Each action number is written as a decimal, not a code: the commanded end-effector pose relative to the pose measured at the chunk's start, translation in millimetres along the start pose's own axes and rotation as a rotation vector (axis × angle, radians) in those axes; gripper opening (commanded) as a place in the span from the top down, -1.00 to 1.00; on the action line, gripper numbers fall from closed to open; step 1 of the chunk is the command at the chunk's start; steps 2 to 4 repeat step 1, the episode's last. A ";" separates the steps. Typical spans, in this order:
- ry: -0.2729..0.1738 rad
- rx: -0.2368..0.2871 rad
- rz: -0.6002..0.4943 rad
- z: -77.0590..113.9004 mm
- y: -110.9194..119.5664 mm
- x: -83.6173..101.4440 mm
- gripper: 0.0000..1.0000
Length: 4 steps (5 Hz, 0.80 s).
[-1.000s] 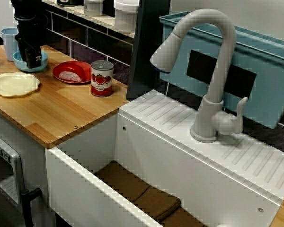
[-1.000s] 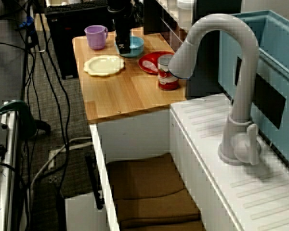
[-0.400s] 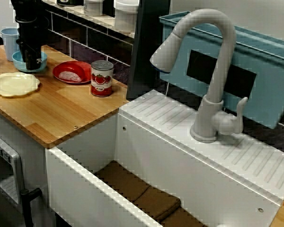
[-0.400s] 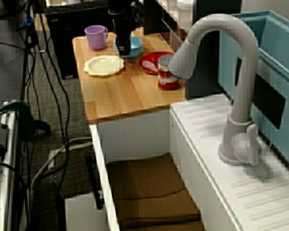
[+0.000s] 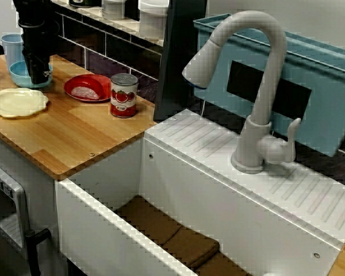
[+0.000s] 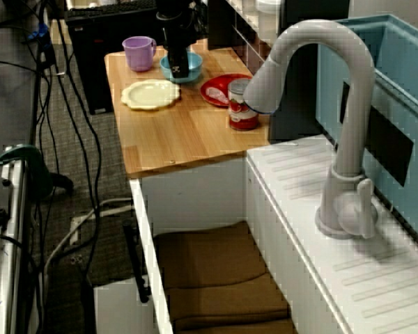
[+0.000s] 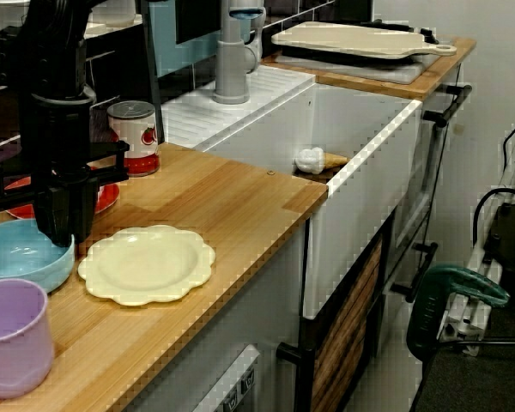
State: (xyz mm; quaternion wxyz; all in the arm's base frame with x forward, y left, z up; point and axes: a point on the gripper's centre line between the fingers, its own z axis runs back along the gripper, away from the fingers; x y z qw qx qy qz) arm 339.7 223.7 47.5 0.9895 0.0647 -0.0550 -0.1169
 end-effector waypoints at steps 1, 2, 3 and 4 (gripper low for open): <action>-0.035 0.002 -0.004 41.8 2.1 14.7 1.00; -0.035 0.002 -0.004 41.8 2.1 14.7 1.00; -0.035 0.002 -0.004 41.8 2.1 14.7 1.00; -0.035 0.002 -0.004 41.8 2.1 14.7 1.00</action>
